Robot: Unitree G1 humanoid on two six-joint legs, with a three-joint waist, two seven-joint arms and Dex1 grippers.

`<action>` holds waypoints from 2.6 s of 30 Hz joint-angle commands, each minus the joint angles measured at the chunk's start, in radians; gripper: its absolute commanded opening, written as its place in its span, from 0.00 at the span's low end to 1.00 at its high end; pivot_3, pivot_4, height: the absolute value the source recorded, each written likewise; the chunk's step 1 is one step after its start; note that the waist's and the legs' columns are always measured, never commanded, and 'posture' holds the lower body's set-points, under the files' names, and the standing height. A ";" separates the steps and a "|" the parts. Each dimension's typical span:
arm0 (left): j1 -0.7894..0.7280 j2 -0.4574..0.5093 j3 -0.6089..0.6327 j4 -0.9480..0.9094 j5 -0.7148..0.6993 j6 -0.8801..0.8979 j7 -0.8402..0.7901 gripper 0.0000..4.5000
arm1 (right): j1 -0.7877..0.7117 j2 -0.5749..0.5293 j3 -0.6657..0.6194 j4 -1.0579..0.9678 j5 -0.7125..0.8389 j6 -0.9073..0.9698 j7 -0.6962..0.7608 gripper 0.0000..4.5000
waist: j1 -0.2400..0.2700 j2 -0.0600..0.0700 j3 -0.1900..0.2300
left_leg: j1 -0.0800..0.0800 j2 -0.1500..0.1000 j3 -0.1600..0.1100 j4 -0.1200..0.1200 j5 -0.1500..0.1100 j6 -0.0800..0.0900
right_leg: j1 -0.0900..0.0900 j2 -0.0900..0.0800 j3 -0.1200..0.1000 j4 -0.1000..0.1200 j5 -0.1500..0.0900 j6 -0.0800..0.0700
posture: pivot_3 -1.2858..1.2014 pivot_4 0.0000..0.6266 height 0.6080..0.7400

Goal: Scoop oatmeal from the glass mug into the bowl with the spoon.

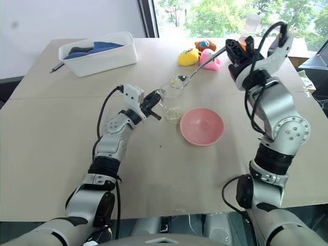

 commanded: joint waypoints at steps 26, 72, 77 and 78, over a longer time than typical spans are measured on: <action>-0.023 -0.002 -0.001 0.040 0.003 -0.057 -0.018 0.02 | 0.264 -0.470 0.190 -0.199 -0.091 0.049 0.221 0.00 | 0.003 0.000 0.000 | 0.001 0.000 0.001 0.002 0.000 0.000 | 0.000 0.000 0.001 -0.001 0.000 0.000 | 0.52 0.24 1.00; 0.052 -0.018 0.011 -0.082 -0.008 -0.020 0.022 0.02 | -0.119 -0.066 0.341 0.073 -0.546 0.052 0.466 0.00 | -0.002 0.000 0.000 | 0.000 0.000 0.001 0.003 0.000 0.000 | 0.000 0.000 0.001 0.001 0.000 0.000 | 0.52 0.24 1.00; 0.066 -0.018 0.012 -0.105 -0.006 -0.008 0.034 0.02 | -0.123 -0.038 0.353 0.106 -0.617 0.044 0.533 0.00 | -0.005 0.000 0.000 | 0.001 0.000 0.000 0.003 0.000 0.000 | 0.000 0.000 0.001 0.001 0.000 0.000 | 0.52 0.24 1.00; 0.069 -0.018 0.012 -0.107 -0.006 -0.006 0.036 0.00 | -0.120 -0.035 0.356 0.104 -0.626 0.051 0.545 0.07 | -0.005 0.001 0.000 | 0.000 0.000 0.000 0.003 0.000 0.000 | 0.000 0.000 0.001 0.000 0.000 0.000 | 0.52 0.24 1.00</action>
